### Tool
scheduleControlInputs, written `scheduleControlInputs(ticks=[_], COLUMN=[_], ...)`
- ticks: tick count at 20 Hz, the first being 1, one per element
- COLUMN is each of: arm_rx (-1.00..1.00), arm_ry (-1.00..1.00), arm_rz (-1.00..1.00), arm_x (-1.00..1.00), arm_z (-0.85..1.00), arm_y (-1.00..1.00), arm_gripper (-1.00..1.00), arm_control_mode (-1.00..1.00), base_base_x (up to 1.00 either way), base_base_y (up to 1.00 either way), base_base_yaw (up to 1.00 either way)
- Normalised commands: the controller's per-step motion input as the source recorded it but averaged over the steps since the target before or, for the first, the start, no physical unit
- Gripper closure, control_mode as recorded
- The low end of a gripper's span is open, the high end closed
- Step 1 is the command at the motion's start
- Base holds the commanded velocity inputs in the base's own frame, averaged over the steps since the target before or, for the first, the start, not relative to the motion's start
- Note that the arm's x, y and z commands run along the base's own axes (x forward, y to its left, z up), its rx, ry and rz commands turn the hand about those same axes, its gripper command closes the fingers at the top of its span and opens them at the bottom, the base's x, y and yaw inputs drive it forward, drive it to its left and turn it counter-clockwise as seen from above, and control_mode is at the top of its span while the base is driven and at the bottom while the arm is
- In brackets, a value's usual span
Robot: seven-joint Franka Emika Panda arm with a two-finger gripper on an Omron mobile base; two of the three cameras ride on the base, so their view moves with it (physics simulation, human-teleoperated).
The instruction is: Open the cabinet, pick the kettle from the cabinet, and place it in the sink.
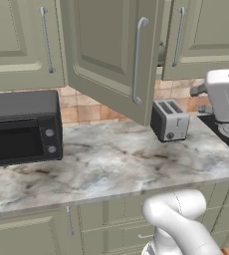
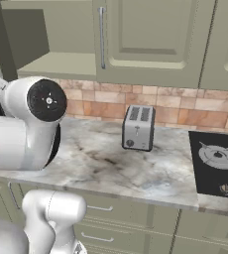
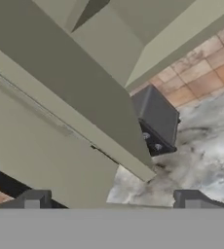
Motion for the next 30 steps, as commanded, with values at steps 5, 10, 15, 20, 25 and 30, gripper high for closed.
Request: scheduleControlInputs(ticks=[5, 10, 15, 20, 25, 30], arm_rx=[0.31, 0.3, 0.2, 0.09, 0.03, 0.0], arm_ry=[-0.01, 0.0, -0.02, -0.01, -0.01, -0.02], arm_rz=[0.19, 0.25, 0.28, 0.24, 0.2, 0.15], arm_x=[0.38, 0.4, 0.34, 0.37, 0.42, 0.36], arm_z=[0.0, 0.01, 0.05, 0.03, 0.0, 0.0], arm_y=[-0.2, 0.01, 0.06, 0.08, 0.04, 0.04], arm_gripper=[-1.0, -1.0, -1.0, -1.0, -1.0, -1.0], arm_control_mode=[-1.0, -1.0, -1.0, -1.0, -1.0, -1.0], base_base_x=[0.0, 0.0, 0.0, 0.0, 0.0, 0.0], base_base_y=[0.0, 0.0, 0.0, 0.0, 0.0, 0.0], base_base_yaw=[0.0, 0.0, 0.0, 0.0, 0.0, 0.0])
